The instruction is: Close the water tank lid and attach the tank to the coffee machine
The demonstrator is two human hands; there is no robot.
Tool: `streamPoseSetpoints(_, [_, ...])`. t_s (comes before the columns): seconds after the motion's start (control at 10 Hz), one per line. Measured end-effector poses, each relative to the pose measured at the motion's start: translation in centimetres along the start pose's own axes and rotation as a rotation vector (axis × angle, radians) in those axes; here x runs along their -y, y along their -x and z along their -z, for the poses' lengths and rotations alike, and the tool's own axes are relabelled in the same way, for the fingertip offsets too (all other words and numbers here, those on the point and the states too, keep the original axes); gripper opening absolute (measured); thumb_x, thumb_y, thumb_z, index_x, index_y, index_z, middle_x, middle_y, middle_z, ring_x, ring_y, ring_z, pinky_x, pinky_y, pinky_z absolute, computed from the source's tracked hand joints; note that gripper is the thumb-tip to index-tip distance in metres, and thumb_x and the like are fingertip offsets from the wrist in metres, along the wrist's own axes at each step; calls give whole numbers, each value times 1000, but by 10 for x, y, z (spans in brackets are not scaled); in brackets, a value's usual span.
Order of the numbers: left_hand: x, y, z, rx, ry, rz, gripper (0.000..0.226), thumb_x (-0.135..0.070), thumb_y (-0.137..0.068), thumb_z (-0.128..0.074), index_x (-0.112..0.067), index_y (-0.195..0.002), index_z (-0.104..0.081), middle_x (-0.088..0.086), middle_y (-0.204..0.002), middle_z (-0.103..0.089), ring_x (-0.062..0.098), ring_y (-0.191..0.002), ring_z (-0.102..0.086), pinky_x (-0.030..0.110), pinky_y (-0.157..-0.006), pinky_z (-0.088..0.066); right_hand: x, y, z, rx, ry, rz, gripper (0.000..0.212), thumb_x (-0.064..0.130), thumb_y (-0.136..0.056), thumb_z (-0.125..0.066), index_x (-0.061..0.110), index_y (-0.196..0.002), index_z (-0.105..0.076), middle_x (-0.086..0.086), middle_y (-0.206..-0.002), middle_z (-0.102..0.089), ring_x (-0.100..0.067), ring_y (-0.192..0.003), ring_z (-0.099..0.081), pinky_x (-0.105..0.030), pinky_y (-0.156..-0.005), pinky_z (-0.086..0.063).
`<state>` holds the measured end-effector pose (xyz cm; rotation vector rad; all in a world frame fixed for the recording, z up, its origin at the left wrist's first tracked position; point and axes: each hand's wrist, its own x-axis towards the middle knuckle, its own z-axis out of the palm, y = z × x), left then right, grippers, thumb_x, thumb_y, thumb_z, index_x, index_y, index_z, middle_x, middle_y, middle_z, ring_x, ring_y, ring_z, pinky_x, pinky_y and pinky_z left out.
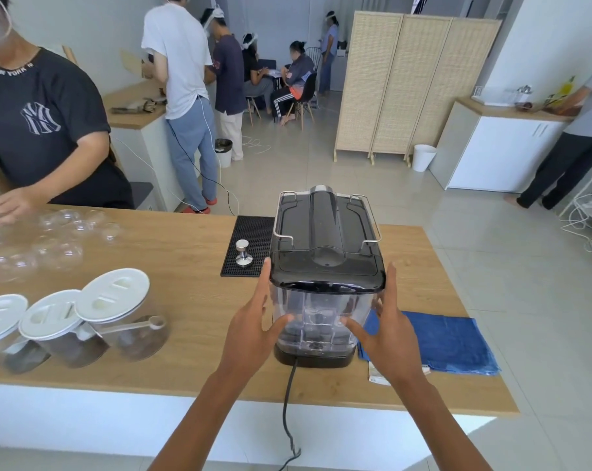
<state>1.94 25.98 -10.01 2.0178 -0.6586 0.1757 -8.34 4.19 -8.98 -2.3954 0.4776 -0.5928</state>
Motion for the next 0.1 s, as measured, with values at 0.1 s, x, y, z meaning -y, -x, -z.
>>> streamPoseSetpoints(0.1, [30, 18, 2, 80, -197, -35, 94, -30, -90, -71, -37, -157, -4, 10, -130, -63, 23, -92, -66, 30, -74, -56, -18, 17, -15, -4, -37, -47, 112, 50, -86, -68, 35, -156, 18, -9, -147, -54, -32, -109, -67, -44, -77, -58])
